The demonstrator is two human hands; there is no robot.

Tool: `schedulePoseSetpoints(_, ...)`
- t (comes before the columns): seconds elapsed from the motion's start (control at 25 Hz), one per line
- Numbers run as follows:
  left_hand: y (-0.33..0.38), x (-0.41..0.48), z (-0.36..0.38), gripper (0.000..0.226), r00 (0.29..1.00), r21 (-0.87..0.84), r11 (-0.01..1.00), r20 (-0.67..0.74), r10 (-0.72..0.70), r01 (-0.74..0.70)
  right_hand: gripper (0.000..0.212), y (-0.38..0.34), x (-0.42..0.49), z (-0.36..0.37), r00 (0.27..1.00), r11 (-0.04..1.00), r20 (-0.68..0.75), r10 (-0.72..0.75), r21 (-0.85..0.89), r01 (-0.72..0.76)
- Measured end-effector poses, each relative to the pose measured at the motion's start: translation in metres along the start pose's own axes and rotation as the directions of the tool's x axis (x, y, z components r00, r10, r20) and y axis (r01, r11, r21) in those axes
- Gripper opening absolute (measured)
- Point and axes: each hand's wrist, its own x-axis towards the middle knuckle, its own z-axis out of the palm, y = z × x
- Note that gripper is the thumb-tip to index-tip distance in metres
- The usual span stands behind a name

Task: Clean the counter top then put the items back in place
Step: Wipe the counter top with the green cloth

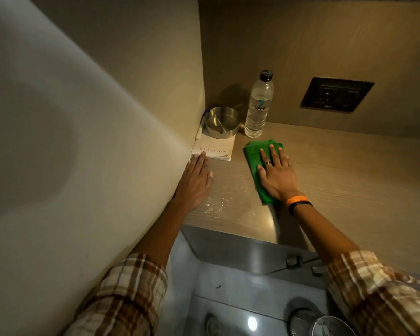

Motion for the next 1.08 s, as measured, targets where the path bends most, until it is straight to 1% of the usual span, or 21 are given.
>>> schedulePoseSetpoints(0.08, -0.004, -0.004, 0.005, 0.067, 1.0, 0.065, 0.998, 0.002, -0.001, 0.0, 0.06, -0.014, -0.039, 0.01, 0.994, 0.994, -0.005, -0.108, -0.014, 0.107)
schedulePoseSetpoints(0.12, -0.005, -0.003, 0.005, 0.067, 1.0, 0.078, 0.997, 0.007, 0.003, -0.003, 0.061, -0.024, -0.061, 0.015, 0.991, 0.991, -0.02, -0.134, -0.013, 0.133)
schedulePoseSetpoints(0.2, -0.003, -0.002, 0.004, 0.067, 1.0, 0.101, 0.995, 0.02, 0.013, -0.015, 0.062, -0.045, -0.087, 0.022, 0.992, 0.994, -0.053, -0.111, -0.008, 0.111)
schedulePoseSetpoints(0.28, -0.002, -0.003, 0.005, 0.06, 1.0, 0.117, 0.993, 0.018, 0.015, -0.016, 0.065, -0.059, -0.091, 0.026, 0.997, 0.999, -0.055, -0.046, 0.002, 0.046)
schedulePoseSetpoints(0.36, -0.001, -0.001, -0.001, 0.056, 0.999, 0.044, 0.999, 0.03, -0.027, 0.026, 0.068, -0.063, -0.086, 0.024, 0.999, 0.998, -0.038, -0.031, 0.048, 0.033)
schedulePoseSetpoints(0.4, 0.005, -0.002, -0.006, 0.056, 0.999, 0.01, 0.999, 0.005, -0.045, 0.045, 0.068, -0.061, -0.083, 0.021, 0.999, 0.988, -0.022, -0.037, 0.146, 0.04)
schedulePoseSetpoints(0.44, 0.018, -0.007, -0.009, 0.055, 0.999, 0.013, 1.0, -0.043, -0.027, 0.028, 0.066, -0.054, -0.082, 0.018, 1.0, 0.954, -0.012, -0.024, 0.298, 0.026)
schedulePoseSetpoints(0.48, 0.039, -0.012, -0.01, 0.056, 0.996, 0.039, 0.999, -0.084, 0.026, -0.023, 0.062, -0.044, -0.081, 0.014, 1.0, 0.899, -0.01, 0.006, 0.437, -0.001)
schedulePoseSetpoints(0.52, 0.065, -0.016, -0.007, 0.057, 0.99, 0.055, 0.993, -0.086, 0.11, -0.106, 0.059, -0.029, -0.081, 0.011, 0.998, 0.871, -0.03, 0.05, 0.491, -0.029)
schedulePoseSetpoints(0.56, 0.092, -0.019, 0.0, 0.059, 0.979, 0.037, 0.98, -0.051, 0.196, -0.194, 0.058, -0.012, -0.082, 0.009, 0.992, 0.89, -0.062, 0.109, 0.452, -0.069)
schedulePoseSetpoints(0.6, 0.118, -0.022, 0.008, 0.062, 0.971, 0.022, 0.97, 0.01, 0.24, -0.24, 0.06, 0.005, -0.085, 0.008, 0.982, 0.936, -0.098, 0.161, 0.33, -0.12)
schedulePoseSetpoints(0.64, 0.139, -0.027, 0.018, 0.064, 0.969, 0.031, 0.97, 0.063, 0.239, -0.241, 0.063, 0.02, -0.09, 0.009, 0.976, 0.967, -0.118, 0.183, 0.2, -0.157)
schedulePoseSetpoints(0.68, 0.149, -0.029, 0.026, 0.066, 0.974, 0.067, 0.974, 0.086, 0.21, -0.216, 0.065, 0.029, -0.095, 0.012, 0.976, 0.981, -0.128, 0.177, 0.105, -0.164)
schedulePoseSetpoints(0.72, 0.148, -0.028, 0.03, 0.066, 0.98, 0.091, 0.977, 0.079, 0.184, -0.191, 0.065, 0.033, -0.097, 0.015, 0.978, 0.988, -0.145, 0.152, 0.05, -0.147)
schedulePoseSetpoints(0.8, 0.127, -0.032, 0.028, 0.068, 0.983, 0.117, 0.979, 0.096, 0.157, -0.168, 0.064, 0.031, -0.1, 0.015, 0.977, 0.989, -0.156, 0.146, 0.063, -0.137)
schedulePoseSetpoints(0.88, 0.095, -0.038, 0.021, 0.07, 0.994, 0.175, 0.98, 0.08, 0.078, -0.091, 0.065, 0.029, -0.101, 0.012, 0.977, 0.988, -0.16, 0.144, 0.082, -0.132)
schedulePoseSetpoints(1.0, 0.058, -0.037, 0.008, 0.073, 0.993, 0.136, 0.984, 0.027, -0.118, 0.113, 0.07, 0.031, -0.102, 0.012, 0.979, 0.989, -0.147, 0.14, 0.072, -0.13)
schedulePoseSetpoints(1.08, 0.056, -0.05, 0.006, 0.072, 0.96, 0.083, 0.957, -0.039, -0.277, 0.279, 0.072, 0.031, -0.101, 0.013, 0.979, 0.99, -0.152, 0.132, 0.073, -0.122)
